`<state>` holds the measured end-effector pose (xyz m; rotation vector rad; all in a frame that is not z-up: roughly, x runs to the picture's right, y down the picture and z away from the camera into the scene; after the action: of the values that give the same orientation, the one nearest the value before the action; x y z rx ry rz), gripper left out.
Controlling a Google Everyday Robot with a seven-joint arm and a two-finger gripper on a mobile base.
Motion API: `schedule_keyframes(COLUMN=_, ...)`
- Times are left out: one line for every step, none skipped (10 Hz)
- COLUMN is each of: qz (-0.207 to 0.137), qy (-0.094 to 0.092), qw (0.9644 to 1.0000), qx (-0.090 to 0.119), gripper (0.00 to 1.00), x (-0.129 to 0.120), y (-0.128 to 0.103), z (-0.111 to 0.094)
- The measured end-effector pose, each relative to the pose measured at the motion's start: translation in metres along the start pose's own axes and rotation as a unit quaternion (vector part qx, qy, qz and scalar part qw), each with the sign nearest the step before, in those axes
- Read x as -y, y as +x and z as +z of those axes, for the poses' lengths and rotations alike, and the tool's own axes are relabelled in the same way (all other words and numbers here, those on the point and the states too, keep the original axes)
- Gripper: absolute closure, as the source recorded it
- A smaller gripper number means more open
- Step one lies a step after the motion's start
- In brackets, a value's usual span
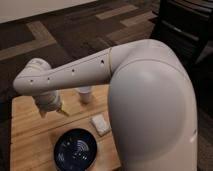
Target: Pick up the ceramic bowl
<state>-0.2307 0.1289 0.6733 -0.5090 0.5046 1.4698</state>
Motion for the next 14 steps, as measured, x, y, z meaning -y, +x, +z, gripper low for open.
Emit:
schedule_keyframes(qz=-0.007, qy=0.014, qw=0.9999, qx=-0.005, gripper=0.35, x=0.005, y=0.001, z=0.006)
schedule_keyframes(qz=-0.028, qy=0.020, qw=0.9993, qx=-0.016, gripper=0.35, x=-0.003, y=0.007, z=0.017)
schedule_keyframes(qz=-0.052, qy=0.026, qw=0.9979, qx=-0.030, gripper=0.35, x=-0.014, y=0.016, z=0.028)
schedule_keyframes(qz=-0.050, qy=0.027, qw=0.9979, qx=-0.032, gripper=0.35, x=-0.013, y=0.017, z=0.028)
schedule_keyframes(qz=-0.051, qy=0.028, qw=0.9979, qx=-0.029, gripper=0.35, x=-0.012, y=0.015, z=0.029)
schedule_keyframes(qz=-0.052, qy=0.028, qw=0.9979, qx=-0.029, gripper=0.35, x=-0.013, y=0.015, z=0.029)
schedule_keyframes(qz=-0.050, qy=0.028, qw=0.9979, qx=-0.029, gripper=0.35, x=-0.011, y=0.015, z=0.029)
schedule_keyframes(qz=-0.052, qy=0.027, qw=0.9978, qx=-0.030, gripper=0.35, x=-0.013, y=0.016, z=0.028)
schedule_keyframes(qz=-0.052, qy=0.028, qw=0.9978, qx=-0.030, gripper=0.35, x=-0.013, y=0.016, z=0.029)
schedule_keyframes(qz=-0.050, qy=0.028, qw=0.9979, qx=-0.031, gripper=0.35, x=-0.012, y=0.015, z=0.029)
schedule_keyframes(qz=-0.044, qy=0.029, qw=0.9981, qx=-0.030, gripper=0.35, x=-0.012, y=0.014, z=0.030)
schedule_keyframes(qz=-0.025, qy=0.032, qw=0.9989, qx=-0.025, gripper=0.35, x=-0.011, y=0.010, z=0.030)
schedule_keyframes(qz=-0.022, qy=0.032, qw=0.9989, qx=-0.025, gripper=0.35, x=-0.012, y=0.011, z=0.030)
schedule_keyframes(qz=-0.021, qy=0.032, qw=0.9990, qx=-0.025, gripper=0.35, x=-0.012, y=0.011, z=0.030)
